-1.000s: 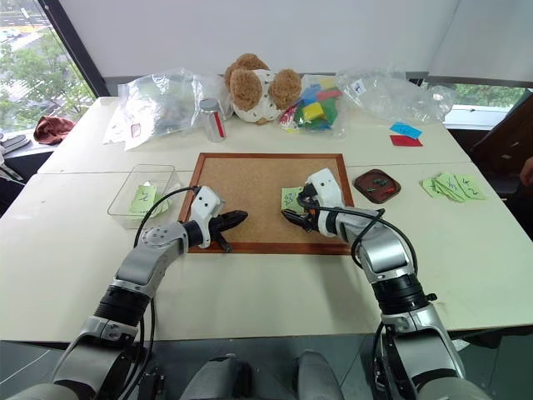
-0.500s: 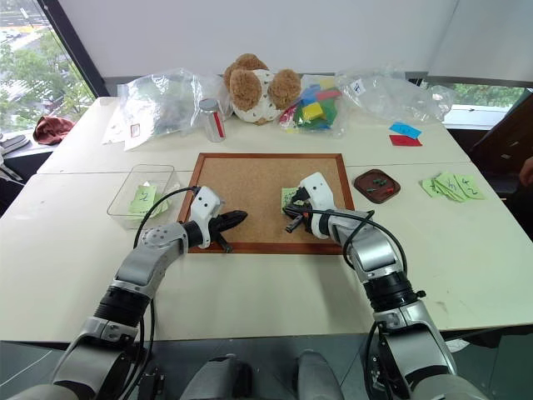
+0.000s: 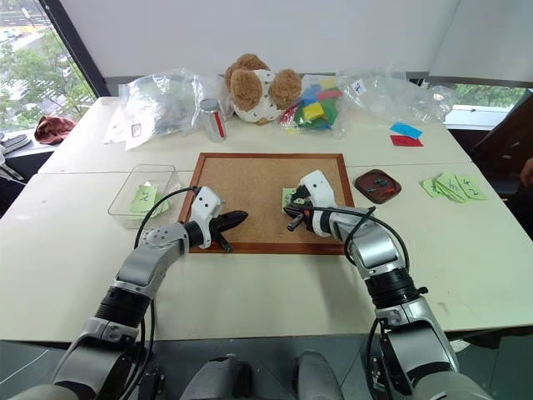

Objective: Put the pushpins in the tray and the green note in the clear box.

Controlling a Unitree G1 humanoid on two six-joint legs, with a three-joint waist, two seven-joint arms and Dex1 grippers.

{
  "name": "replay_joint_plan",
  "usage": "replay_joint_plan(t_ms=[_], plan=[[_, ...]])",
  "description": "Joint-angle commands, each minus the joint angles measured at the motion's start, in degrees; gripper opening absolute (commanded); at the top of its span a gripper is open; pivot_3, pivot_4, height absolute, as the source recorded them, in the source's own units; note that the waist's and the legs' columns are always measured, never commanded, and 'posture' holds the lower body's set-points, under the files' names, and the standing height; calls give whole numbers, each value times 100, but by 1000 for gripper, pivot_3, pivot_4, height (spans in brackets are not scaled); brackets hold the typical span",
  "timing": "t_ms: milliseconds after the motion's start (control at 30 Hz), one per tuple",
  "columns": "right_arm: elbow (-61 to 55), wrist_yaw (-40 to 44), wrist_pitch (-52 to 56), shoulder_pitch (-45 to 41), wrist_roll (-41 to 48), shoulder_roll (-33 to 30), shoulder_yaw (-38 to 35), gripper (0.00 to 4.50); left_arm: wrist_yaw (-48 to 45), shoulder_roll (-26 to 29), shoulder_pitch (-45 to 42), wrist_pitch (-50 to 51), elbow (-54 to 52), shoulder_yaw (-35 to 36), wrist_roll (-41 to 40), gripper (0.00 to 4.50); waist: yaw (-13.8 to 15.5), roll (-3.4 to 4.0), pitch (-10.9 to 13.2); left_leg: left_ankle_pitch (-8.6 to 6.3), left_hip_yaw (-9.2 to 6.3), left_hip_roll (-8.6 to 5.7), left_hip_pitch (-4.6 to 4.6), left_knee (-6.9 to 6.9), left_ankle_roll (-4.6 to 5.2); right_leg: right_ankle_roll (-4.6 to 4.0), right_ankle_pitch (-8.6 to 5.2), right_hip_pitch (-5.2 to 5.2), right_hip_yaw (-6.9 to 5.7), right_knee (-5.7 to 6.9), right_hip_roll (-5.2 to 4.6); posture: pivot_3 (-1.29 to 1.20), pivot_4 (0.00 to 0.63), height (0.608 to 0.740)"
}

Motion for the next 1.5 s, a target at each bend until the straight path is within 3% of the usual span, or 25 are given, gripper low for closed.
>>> replay_joint_plan(t_ms=[33, 267, 400, 500, 733, 933, 1200, 1467, 1500], plan=[[-813, -26, 112, -366, 148, -178, -411, 42, -44, 19, 179, 144, 315, -181, 180, 0, -3, 0, 0, 1, 0, 0, -2, 0, -2, 0, 0, -1, 0, -1, 0, 0, 150, 740], [-1475, 14, 482, -319, 256, -346, -440, 42, -78, -46, -2, 109, 477, -132, 145, 0, 6, -3, -2, -12, -6, 0, 12, 0, 20, 0, 0, 17, -6, -6, -1, 0, 150, 740], [-1844, 56, 690, -278, 331, -470, -443, 42, -114, -217, -308, 596, 300, 297, -395, 0, 28, -3, -1, -14, -6, -1, 9, 3, 24, 0, 0, 18, -7, -6, -5, 0, 150, 740], [-2120, 149, 798, -239, 394, -660, -434, 0, -316, -166, -555, 1062, 41, 482, -728, 794, 14, -5, 0, -15, -8, -1, -1, 6, 27, 0, 0, 11, -9, -6, -5, 0, 150, 740], [-2575, 472, 855, -107, 514, -1218, -444, 0, -223, -317, -1381, 2689, -84, 1510, -2139, 4372, 1, -7, 3, 4, -10, -1, -42, 3, -7, 0, 0, -35, -14, -5, -3, 0, 150, 740], [-2909, 665, 939, -65, 716, -1436, -402, 0, 550, -829, -2020, 3894, 342, 2527, -3230, 4445, -4, -11, 5, 4, -9, -2, -53, 6, -8, 1, 1, -44, -13, -5, -3, 0, 150, 740], [-3307, 737, 1133, -231, 997, -1411, -302, 0, 1628, -1519, -2536, 4968, 832, 3307, -4149, 4445, 3, -21, 11, 7, -9, -2, -54, 7, -13, 2, 1, -46, -13, -4, -2, 0, 150, 740], [-3324, 697, 1122, -324, 1057, -1376, -132, 0, 2309, -1965, -2527, 5700, 607, 3546, -4773, 4445, 0, -23, 12, 11, -9, -3, -54, 6, -19, 2, 1, -50, -12, -2, -2, 0, 150, 740], [-3315, 692, 1112, -326, 1055, -1382, -125, 0, 2395, -2006, -2498, 5758, 574, 3578, -4839, 4212, 0, -23, 12, 11, -9, -3, -54, 6, -20, 2, 1, -50, -11, -2, -2, 0, 150, 740]])
